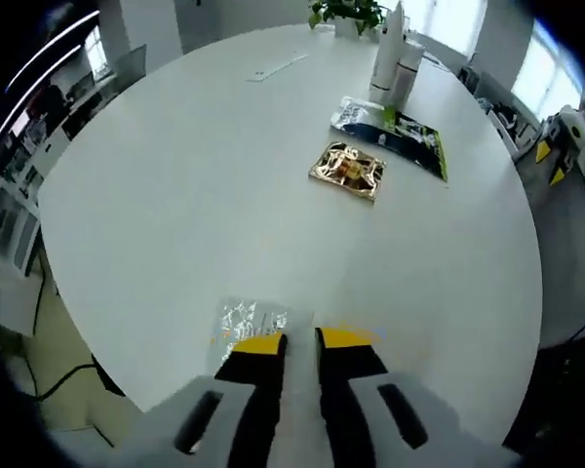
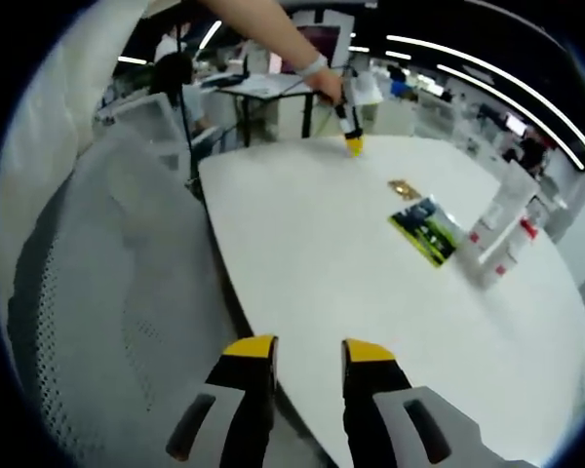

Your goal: Arrange the skincare products in the storage area until every visible bottle or jar stands upright without overlapping.

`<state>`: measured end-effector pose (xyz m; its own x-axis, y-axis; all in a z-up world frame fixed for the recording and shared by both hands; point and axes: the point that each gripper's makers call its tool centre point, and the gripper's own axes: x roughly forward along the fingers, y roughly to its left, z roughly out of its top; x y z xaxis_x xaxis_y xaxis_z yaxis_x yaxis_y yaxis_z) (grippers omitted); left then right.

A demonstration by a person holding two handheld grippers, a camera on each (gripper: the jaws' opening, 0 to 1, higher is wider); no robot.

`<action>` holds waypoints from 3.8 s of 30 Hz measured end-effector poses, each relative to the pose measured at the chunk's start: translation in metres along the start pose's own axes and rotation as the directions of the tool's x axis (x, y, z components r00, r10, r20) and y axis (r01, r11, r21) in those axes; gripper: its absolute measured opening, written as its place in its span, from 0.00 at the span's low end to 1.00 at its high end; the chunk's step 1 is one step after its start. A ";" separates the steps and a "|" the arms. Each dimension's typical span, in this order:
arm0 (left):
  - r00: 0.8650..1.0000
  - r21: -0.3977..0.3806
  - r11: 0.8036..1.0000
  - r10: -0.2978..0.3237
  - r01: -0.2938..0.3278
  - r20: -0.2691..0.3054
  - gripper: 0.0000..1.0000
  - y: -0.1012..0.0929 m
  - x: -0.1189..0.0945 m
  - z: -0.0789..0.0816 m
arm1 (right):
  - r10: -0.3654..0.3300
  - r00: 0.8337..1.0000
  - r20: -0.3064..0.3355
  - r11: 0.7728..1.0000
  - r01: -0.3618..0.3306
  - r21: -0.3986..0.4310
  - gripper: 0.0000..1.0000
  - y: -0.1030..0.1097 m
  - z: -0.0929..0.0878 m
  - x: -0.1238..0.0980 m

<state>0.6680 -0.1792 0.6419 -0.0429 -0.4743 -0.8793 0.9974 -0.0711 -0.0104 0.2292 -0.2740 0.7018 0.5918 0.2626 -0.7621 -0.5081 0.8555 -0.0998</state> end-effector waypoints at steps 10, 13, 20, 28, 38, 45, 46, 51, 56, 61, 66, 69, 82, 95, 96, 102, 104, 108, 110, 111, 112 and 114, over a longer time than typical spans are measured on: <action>0.991 -0.006 0.994 0.106 -0.107 -0.086 0.52 0.038 0.000 -0.014 | 0.004 1.000 0.000 1.000 -0.004 0.008 0.26 0.000 0.000 0.000; 0.994 -0.046 0.997 0.057 -0.061 -0.090 0.51 0.029 0.007 -0.016 | 0.004 1.000 0.000 1.000 -0.004 0.016 0.26 -0.001 0.000 0.000; 0.997 -0.058 0.997 0.043 -0.047 -0.070 0.42 0.025 0.006 -0.018 | 0.008 1.000 -0.002 1.000 -0.008 0.016 0.25 -0.001 0.000 0.001; 0.995 -0.060 0.996 0.066 -0.070 -0.073 0.21 0.005 0.009 -0.017 | -0.005 1.000 0.015 1.000 0.005 0.004 0.25 -0.002 0.003 -0.002; 0.985 -0.041 0.988 0.142 -0.146 -0.102 0.00 -0.054 0.008 -0.013 | -0.016 0.998 0.059 1.000 0.017 -0.018 0.24 -0.002 0.012 -0.006; 0.994 -0.156 0.982 0.111 -0.110 -0.001 0.00 -0.117 -0.011 0.012 | -0.015 0.993 0.117 1.000 0.016 -0.010 0.26 -0.002 0.023 -0.011; 0.995 -0.119 0.988 0.094 -0.095 -0.009 0.00 -0.128 -0.014 0.014 | -0.009 0.992 0.128 1.000 0.011 -0.009 0.26 -0.001 0.025 -0.012; 0.999 -0.070 0.998 0.010 -0.007 0.044 0.00 -0.183 -0.041 0.033 | 0.012 0.983 0.181 1.000 -0.010 -0.015 0.28 0.006 0.036 -0.017; 0.997 -0.048 0.999 -0.014 0.018 0.079 0.00 -0.224 -0.070 0.045 | 0.023 0.973 0.230 1.000 -0.025 0.006 0.25 0.007 0.043 -0.023; 0.995 -0.012 1.000 -0.004 0.005 0.096 0.00 -0.257 -0.094 0.056 | 0.056 0.968 0.246 0.998 -0.054 -0.014 0.24 0.016 0.046 -0.025; 0.978 -0.068 0.997 0.058 -0.045 0.201 0.00 -0.283 -0.109 0.078 | 0.102 0.956 0.276 0.995 -0.099 -0.023 0.23 0.025 0.053 -0.030; 0.956 -0.145 0.988 0.094 -0.055 0.278 0.00 -0.306 -0.109 0.092 | 0.125 0.946 0.298 0.992 -0.126 -0.017 0.19 0.028 0.057 -0.034; 0.935 -0.245 0.969 0.102 -0.016 0.340 0.00 -0.386 -0.091 0.077 | 0.292 0.862 0.414 0.949 -0.314 -0.017 0.13 0.040 0.098 -0.040; 0.957 -0.156 0.988 0.025 0.021 0.289 0.00 -0.417 -0.080 0.089 | 0.360 0.836 0.413 0.931 -0.347 -0.109 0.13 0.053 0.103 -0.029; 0.961 -0.143 0.989 0.020 0.021 0.277 0.00 -0.419 -0.079 0.087 | 0.365 0.836 0.409 0.929 -0.352 -0.110 0.12 0.054 0.102 -0.029; 0.963 -0.098 0.995 -0.006 0.033 0.268 0.00 -0.425 -0.080 0.085 | 0.434 0.807 0.399 0.898 -0.422 -0.123 0.12 0.063 0.097 -0.029; 0.967 -0.041 0.998 -0.025 0.037 0.255 0.00 -0.429 -0.080 0.085 | 0.459 0.800 0.387 0.885 -0.449 -0.122 0.07 0.063 0.094 -0.030; 0.969 0.018 0.997 -0.080 0.078 0.233 0.00 -0.440 -0.078 0.084 | 0.542 0.765 0.349 0.837 -0.527 -0.146 0.03 0.070 0.085 -0.033; 0.969 0.043 0.996 -0.092 0.084 0.229 0.00 -0.444 -0.076 0.086 | 0.545 0.766 0.341 0.836 -0.526 -0.156 0.03 0.069 0.083 -0.032; 0.969 0.057 0.995 -0.098 0.087 0.228 0.00 -0.446 -0.075 0.086 | 0.555 0.763 0.333 0.830 -0.532 -0.165 0.02 0.070 0.081 -0.032; 0.968 0.062 0.994 -0.104 0.092 0.227 0.00 -0.447 -0.075 0.087 | 0.564 0.757 0.330 0.824 -0.543 -0.163 0.02 0.069 0.080 -0.032; 0.967 0.069 0.993 -0.105 0.092 0.231 0.00 -0.446 -0.075 0.087 | 0.571 0.748 0.338 0.817 -0.557 -0.149 0.02 0.068 0.079 -0.033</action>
<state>0.2217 -0.1885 0.7540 -0.1596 -0.6539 -0.7396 0.9830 -0.1743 -0.0581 0.2245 -0.1896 0.7707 0.3641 0.8359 -0.4107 -0.8378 0.4866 0.2476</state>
